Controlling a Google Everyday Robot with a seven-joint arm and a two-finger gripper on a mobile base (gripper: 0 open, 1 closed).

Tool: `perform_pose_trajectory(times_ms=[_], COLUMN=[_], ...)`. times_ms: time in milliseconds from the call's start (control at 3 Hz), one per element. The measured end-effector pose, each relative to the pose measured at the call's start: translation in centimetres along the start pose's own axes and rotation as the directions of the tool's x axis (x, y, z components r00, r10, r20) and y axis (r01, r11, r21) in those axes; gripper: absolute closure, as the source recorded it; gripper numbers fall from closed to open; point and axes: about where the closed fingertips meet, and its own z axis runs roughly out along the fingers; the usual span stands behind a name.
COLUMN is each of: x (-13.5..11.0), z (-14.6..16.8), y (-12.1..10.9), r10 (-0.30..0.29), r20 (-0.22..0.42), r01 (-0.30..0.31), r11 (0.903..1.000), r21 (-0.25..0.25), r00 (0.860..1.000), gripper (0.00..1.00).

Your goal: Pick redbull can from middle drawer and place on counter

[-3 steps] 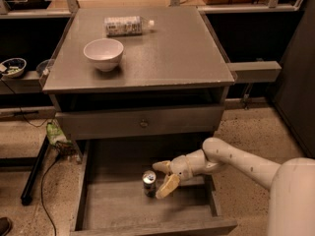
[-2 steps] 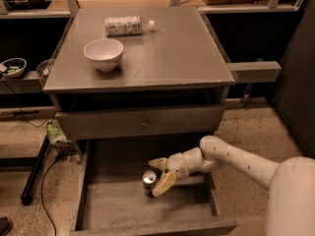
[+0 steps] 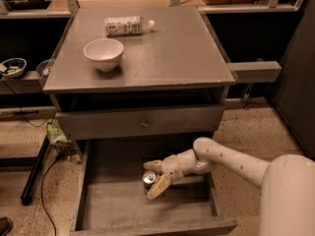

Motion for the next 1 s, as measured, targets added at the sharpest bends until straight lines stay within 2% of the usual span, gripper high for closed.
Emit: perform_pose_trajectory(times_ms=[667, 1000], x=[0.85, 0.85], z=[-0.91, -0.91], y=[0.35, 0.35], r10=[-0.015, -0.015], r20=[0.099, 0.099], r01=[0.018, 0.018], r11=[0.9994, 0.9994], r21=[-0.028, -0.028], r00=[0.995, 0.995], gripper=[0.00, 0.00])
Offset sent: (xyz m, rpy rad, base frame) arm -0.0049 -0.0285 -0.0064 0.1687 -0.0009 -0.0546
